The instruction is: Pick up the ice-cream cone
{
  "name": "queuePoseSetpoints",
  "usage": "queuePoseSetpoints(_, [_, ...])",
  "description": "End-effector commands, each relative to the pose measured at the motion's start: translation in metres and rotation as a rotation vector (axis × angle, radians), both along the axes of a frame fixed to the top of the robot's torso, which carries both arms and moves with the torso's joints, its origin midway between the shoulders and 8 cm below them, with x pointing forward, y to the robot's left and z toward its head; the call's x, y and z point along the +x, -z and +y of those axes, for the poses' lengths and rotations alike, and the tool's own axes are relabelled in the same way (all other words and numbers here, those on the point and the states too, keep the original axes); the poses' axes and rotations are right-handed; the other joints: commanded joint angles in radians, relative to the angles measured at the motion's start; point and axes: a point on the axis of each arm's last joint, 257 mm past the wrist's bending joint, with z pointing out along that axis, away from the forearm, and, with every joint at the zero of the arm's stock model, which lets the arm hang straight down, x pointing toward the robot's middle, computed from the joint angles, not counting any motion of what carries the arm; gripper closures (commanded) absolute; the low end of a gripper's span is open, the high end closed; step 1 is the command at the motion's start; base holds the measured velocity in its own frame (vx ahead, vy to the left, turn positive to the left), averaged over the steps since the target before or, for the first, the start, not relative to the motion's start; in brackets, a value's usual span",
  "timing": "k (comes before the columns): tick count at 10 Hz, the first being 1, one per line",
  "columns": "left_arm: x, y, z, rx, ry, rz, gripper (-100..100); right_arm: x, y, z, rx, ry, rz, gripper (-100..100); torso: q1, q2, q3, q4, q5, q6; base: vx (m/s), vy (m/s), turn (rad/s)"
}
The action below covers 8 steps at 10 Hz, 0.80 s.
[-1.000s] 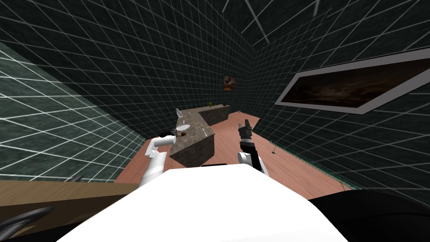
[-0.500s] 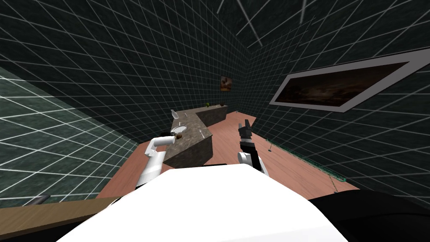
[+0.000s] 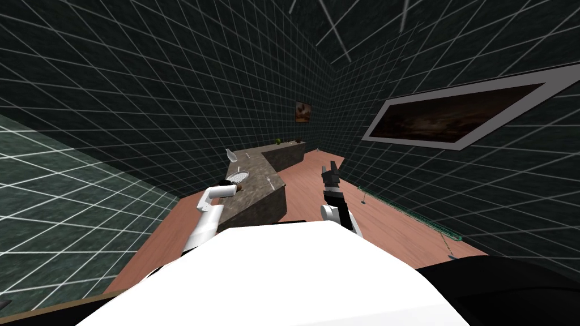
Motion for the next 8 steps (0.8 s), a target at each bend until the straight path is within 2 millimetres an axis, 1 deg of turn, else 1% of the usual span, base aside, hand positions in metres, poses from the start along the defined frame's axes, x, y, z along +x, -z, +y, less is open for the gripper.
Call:
queuePoseSetpoints(1, [0.0016,0.0063,0.0008,0.0,0.003,-0.003,-100,0.0,0.0,0.0,0.0,0.0,0.0,0,0.0,0.0,0.0,0.0,0.0,0.0,0.023,0.019,0.015])
queuePoseSetpoints(3, [0.0031,0.0127,0.0016,0.001,0.006,-0.005,-100,0.0,0.0,0.0,0.0,0.0,0.0,0,0.0,0.002,0.001,0.0,0.0,0.0,0.001,-0.002,0.005])
queuePoseSetpoints(4, [0.0019,0.0101,0.0013,0.0,0.004,-0.003,-100,0.0,0.0,0.0,0.0,0.0,0.0,0,-0.001,0.002,0.001,0.001,0.0,0.0,0.0,0.0,0.0])
queuePoseSetpoints(5, [0.0023,0.0103,0.0013,0.001,0.005,-0.004,100,0.0,0.0,0.0,0.0,0.0,0.0,0,-0.001,0.002,0.001,0.001,0.0,0.0,0.0,0.0,0.0])
queuePoseSetpoints(8, [0.0024,0.01,0.0014,0.001,0.004,-0.005,100,0.0,0.0,0.0,0.0,0.0,0.0,0,0.001,0.001,0.0,0.0,0.001,0.0,0.0,0.0,0.0])
